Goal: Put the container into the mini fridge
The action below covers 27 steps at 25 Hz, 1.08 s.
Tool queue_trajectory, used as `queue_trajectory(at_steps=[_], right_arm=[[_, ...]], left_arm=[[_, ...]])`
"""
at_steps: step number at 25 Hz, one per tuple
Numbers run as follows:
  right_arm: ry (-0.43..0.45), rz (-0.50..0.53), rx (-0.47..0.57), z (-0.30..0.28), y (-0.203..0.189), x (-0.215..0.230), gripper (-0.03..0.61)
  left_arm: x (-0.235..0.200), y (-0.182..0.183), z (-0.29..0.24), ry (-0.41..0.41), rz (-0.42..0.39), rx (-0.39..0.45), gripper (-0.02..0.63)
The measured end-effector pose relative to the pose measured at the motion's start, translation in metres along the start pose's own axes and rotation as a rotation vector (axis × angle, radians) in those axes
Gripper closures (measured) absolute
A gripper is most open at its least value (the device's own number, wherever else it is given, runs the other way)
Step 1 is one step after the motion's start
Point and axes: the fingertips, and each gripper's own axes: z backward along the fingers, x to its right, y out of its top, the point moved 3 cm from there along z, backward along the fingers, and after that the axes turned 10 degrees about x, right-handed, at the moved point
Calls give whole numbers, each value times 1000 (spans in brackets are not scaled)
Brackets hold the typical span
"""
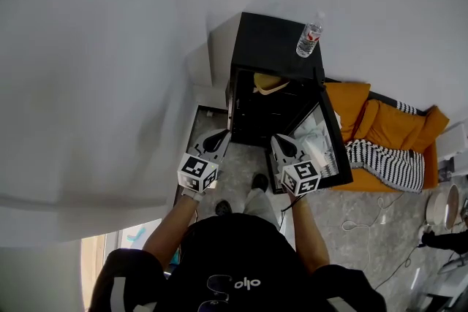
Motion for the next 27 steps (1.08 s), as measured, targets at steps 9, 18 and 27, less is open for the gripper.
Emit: queue_trajectory(at_steps=[9,18,27], right_arm=[[-11,3,-2,6,-1,4,572],[-23,-4,4,12,-1,10,572],[-28,-14,0,17,-6,16,572]], left_arm=[[4,-4,-1,-4,2,-5,606],[9,-7,-4,-10,0,-8,606],[12,-12,-5,-7,12,-14,606]])
